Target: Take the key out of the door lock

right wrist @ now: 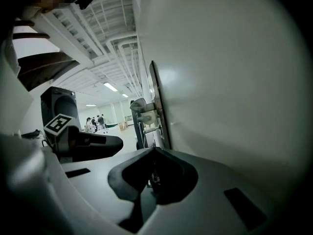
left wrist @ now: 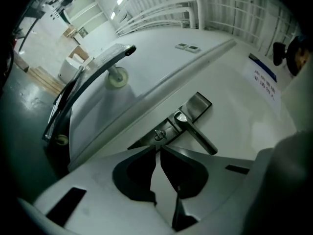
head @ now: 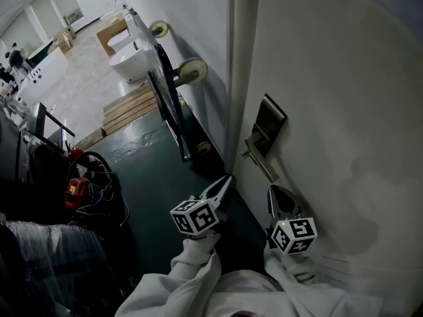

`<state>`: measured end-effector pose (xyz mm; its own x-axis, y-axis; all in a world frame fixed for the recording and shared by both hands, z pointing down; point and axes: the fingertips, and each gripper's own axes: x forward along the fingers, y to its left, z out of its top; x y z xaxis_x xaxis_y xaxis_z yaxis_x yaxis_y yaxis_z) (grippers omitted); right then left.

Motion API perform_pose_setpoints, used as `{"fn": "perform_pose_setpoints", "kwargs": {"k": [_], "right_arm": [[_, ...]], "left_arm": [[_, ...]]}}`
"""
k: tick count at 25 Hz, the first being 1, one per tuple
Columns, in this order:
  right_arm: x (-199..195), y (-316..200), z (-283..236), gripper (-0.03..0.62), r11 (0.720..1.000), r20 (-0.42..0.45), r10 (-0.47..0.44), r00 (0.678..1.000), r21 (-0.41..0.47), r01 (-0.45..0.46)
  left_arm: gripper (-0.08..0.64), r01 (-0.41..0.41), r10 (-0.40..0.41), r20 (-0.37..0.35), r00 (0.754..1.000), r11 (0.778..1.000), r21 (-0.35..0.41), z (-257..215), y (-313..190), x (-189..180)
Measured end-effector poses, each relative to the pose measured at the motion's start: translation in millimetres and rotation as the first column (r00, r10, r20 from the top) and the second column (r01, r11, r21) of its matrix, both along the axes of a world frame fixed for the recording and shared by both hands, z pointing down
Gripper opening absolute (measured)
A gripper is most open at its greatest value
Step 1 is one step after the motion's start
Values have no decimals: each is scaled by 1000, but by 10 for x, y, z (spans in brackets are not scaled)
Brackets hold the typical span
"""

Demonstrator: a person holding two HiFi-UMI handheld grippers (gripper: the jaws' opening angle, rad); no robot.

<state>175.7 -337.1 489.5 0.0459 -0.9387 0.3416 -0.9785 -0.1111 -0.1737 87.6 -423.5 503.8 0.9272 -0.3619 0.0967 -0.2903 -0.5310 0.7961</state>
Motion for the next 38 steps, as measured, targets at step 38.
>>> {"fn": "perform_pose_setpoints", "kwargs": {"k": [38], "right_arm": [[49, -89, 64, 52, 964, -16, 264, 964, 4, -264]], "left_arm": [[37, -271, 203, -236, 950, 913, -307, -41, -410, 745]]}}
